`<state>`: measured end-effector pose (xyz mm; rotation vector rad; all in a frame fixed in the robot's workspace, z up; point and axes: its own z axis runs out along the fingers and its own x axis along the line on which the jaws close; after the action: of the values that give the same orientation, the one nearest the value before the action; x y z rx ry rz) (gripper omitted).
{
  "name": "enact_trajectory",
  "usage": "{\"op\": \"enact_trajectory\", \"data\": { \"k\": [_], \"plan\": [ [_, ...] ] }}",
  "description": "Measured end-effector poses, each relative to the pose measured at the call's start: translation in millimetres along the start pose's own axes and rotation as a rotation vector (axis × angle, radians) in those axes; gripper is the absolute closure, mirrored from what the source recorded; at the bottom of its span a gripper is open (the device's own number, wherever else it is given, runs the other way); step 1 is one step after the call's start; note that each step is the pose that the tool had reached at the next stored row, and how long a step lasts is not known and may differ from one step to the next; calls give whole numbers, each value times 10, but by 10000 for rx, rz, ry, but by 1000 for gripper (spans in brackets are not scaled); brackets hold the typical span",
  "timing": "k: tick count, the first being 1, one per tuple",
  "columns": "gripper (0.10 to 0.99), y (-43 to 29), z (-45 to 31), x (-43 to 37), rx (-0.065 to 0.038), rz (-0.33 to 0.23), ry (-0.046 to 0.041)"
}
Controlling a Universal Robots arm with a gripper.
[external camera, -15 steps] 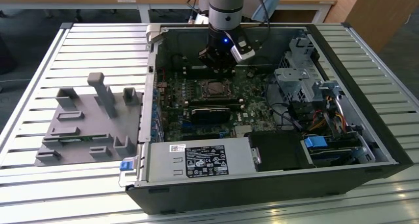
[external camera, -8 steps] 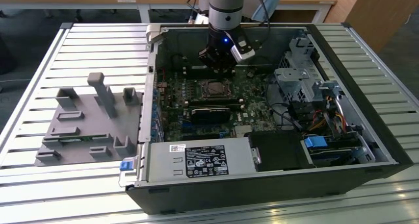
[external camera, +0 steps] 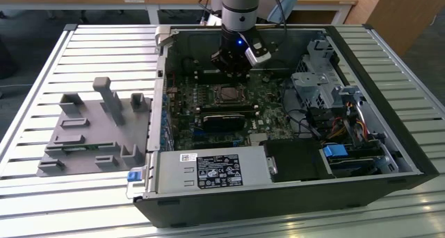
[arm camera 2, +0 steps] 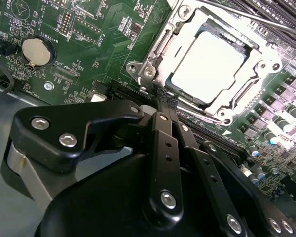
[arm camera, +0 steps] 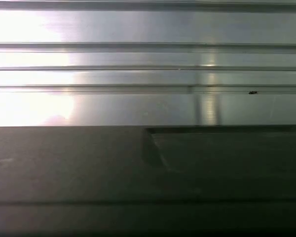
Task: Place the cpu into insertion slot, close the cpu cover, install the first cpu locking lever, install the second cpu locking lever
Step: 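Install the first cpu locking lever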
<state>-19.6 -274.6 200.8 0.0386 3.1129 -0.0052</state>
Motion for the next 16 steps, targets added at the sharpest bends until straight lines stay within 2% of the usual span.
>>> {"op": "enact_trajectory", "data": {
  "k": [16],
  "plan": [
    [980,1,37,-4,40,-1,0]
  ]
}}
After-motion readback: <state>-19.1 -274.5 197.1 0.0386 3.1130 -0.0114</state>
